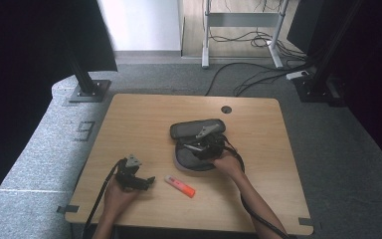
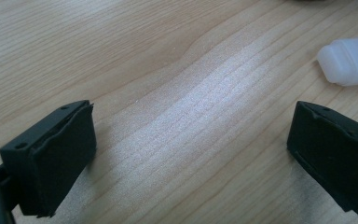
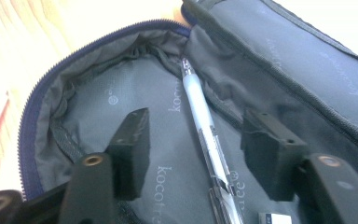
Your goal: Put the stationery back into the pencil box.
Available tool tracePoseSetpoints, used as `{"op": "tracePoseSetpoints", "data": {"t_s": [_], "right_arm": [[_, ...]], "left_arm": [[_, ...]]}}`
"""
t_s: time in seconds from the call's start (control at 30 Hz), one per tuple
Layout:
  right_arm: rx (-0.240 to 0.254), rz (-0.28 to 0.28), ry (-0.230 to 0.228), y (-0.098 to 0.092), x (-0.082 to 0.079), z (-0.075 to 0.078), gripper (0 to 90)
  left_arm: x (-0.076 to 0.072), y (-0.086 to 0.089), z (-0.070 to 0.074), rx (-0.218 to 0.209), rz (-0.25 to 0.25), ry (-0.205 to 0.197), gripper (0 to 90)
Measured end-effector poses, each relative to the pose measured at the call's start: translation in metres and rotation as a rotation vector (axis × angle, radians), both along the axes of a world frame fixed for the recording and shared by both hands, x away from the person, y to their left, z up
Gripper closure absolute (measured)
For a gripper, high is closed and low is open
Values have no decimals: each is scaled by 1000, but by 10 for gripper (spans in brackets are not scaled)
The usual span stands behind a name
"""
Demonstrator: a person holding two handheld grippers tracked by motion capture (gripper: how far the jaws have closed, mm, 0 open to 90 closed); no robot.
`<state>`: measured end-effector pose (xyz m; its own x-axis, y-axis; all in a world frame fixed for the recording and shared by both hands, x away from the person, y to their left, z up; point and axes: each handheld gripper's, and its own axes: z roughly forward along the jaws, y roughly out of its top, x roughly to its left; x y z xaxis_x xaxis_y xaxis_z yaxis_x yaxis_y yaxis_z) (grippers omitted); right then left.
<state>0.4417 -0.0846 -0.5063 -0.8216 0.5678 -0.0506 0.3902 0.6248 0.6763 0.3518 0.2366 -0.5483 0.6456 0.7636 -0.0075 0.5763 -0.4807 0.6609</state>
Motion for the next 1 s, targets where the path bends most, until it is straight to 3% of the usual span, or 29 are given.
{"op": "tracePoseSetpoints", "data": {"t_s": [0.2,0.73,1.0], "right_arm": [[-32,19,17,3,-2,-3,354],[17,3,17,-5,-10,8,303],[12,4,31,-7,-11,1,302]], "left_arm": [[0,0,0,0,0,0,10],[0,0,0,-1,-1,0,10],[0,0,0,1,-2,0,10]]}}
